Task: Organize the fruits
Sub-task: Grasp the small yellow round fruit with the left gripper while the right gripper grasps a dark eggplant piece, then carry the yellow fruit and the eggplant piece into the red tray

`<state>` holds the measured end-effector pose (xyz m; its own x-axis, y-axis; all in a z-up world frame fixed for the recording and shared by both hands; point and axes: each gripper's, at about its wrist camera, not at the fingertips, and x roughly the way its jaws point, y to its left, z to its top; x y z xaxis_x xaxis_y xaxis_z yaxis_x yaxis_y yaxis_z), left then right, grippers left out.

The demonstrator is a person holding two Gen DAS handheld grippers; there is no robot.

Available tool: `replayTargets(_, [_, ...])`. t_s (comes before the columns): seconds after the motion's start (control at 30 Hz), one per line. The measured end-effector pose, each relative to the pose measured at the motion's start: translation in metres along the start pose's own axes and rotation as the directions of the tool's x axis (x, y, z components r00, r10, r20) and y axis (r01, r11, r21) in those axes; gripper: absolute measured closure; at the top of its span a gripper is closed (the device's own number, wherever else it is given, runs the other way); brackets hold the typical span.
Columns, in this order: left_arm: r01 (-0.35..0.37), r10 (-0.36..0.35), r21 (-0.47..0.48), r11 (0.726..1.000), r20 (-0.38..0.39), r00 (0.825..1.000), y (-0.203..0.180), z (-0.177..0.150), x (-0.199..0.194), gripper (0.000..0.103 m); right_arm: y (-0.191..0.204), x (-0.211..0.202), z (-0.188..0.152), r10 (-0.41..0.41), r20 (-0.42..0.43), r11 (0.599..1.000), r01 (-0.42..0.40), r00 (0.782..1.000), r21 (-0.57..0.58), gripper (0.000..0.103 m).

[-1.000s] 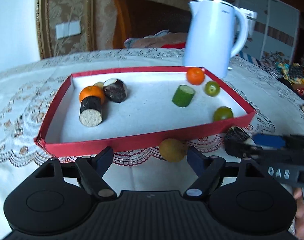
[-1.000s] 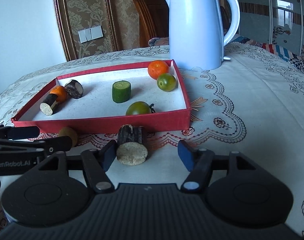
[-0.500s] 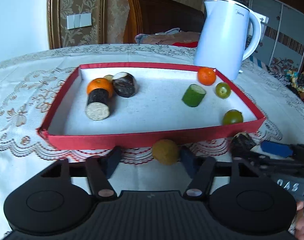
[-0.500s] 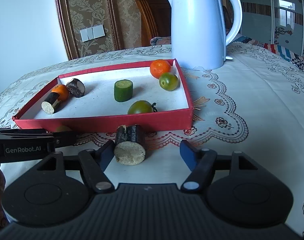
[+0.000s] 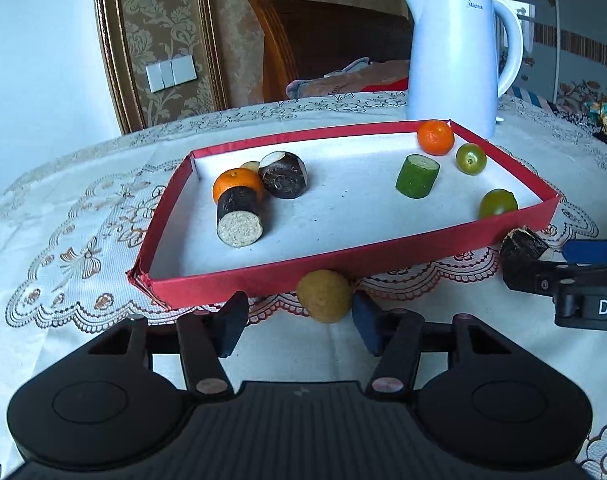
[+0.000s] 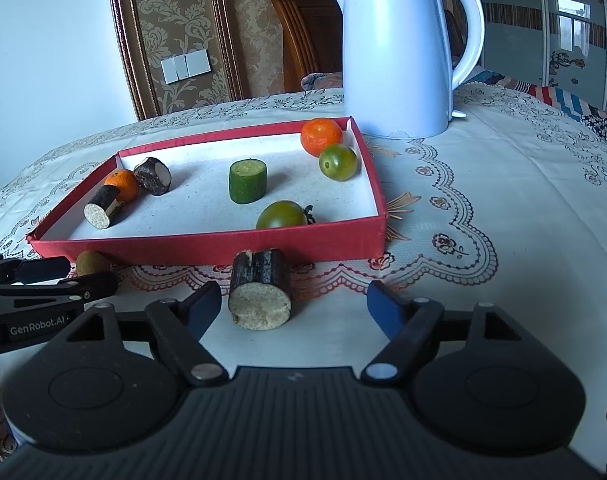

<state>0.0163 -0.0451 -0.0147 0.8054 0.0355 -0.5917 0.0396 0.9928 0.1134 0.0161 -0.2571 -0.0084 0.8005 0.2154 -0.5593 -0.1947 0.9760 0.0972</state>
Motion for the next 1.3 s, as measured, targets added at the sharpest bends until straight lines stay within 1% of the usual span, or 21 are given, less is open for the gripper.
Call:
replayTargets(0.13, [0.004,-0.004,0.011,1.000,0.004,1.000,-0.002,0.000,-0.001,0.047,0.002,0.000,0.001,-0.008,-0.003,1.000,0.008,1.000,-0.009,0.024])
replayTargets(0.27, [0.009,-0.009,0.021,1.000,0.007,1.000,-0.003,-0.001,-0.001,0.047,0.000,0.001,0.002,-0.006,0.000,1.000,0.006,1.000,0.022,0.028])
replayTargets(0.3, [0.011,-0.011,0.022,1.000,0.007,1.000,-0.003,-0.001,-0.001,0.048,0.000,0.002,0.003,-0.006,0.002,1.000,0.006,1.000,0.026,0.030])
replayTargets(0.33, [0.016,-0.016,0.023,1.000,0.006,1.000,-0.003,-0.001,-0.001,0.051,0.001,0.002,0.003,-0.008,0.002,1.000,0.008,1.000,0.023,0.034])
replayTargets(0.37, [0.021,-0.021,0.024,0.999,0.005,1.000,-0.003,-0.001,-0.001,0.057,0.002,0.003,0.003,-0.009,0.002,1.000,0.009,1.000,0.015,0.035])
replayTargets(0.4, [0.028,-0.028,0.027,0.999,0.005,1.000,-0.003,0.000,-0.001,0.060,0.004,0.002,0.003,-0.002,0.003,1.000,0.002,1.000,0.006,0.041])
replayTargets(0.43, [0.028,-0.028,0.035,0.999,0.007,1.000,-0.005,-0.001,-0.002,0.061,0.005,0.003,0.003,0.006,0.003,1.000,-0.006,1.000,-0.001,0.048])
replayTargets(0.47, [0.026,-0.027,0.043,0.999,0.009,1.000,-0.006,-0.001,-0.002,0.063,0.007,0.003,0.003,0.009,0.002,1.000,-0.009,1.000,-0.008,0.050])
replayTargets(0.53, [0.028,-0.029,0.054,0.998,0.012,1.000,-0.007,-0.001,-0.003,0.066,0.008,0.003,0.003,0.008,0.000,1.000,-0.008,1.000,-0.014,0.050])
replayTargets(0.57, [0.038,-0.039,0.054,0.998,0.010,0.999,-0.007,-0.001,-0.003,0.070,0.008,0.003,0.003,0.014,0.000,1.000,-0.014,1.000,-0.015,0.053])
replayTargets(0.63, [0.049,-0.049,0.057,0.997,0.010,0.999,-0.007,-0.002,-0.003,0.074,0.008,0.003,0.003,0.030,0.002,0.999,-0.030,1.000,-0.020,0.064])
replayTargets(0.7, [0.049,-0.050,0.065,0.997,0.013,0.999,-0.009,-0.003,-0.004,0.075,0.010,0.003,0.002,0.041,-0.002,0.999,-0.042,0.999,-0.032,0.070])
replayTargets(0.87, [0.053,-0.055,0.076,0.996,0.025,0.998,-0.008,-0.003,-0.006,0.076,0.009,0.002,0.002,0.053,0.004,0.998,-0.053,0.999,-0.023,0.072])
replayTargets(1.0, [0.060,-0.066,0.080,0.995,0.074,0.995,-0.006,-0.004,-0.017,0.076,0.006,-0.001,0.001,0.067,0.025,0.998,-0.067,0.997,-0.007,0.072])
replayTargets(1.13, [0.085,-0.092,0.058,0.995,0.136,0.986,0.000,-0.005,-0.030,0.076,0.002,-0.010,-0.001,0.074,0.076,0.997,-0.074,0.994,0.007,0.072])
replayTargets(1.3, [0.097,-0.100,0.026,0.995,0.229,0.968,0.007,-0.001,-0.046,0.076,0.002,-0.027,0.001,0.060,0.167,0.998,-0.061,0.984,0.000,0.072])
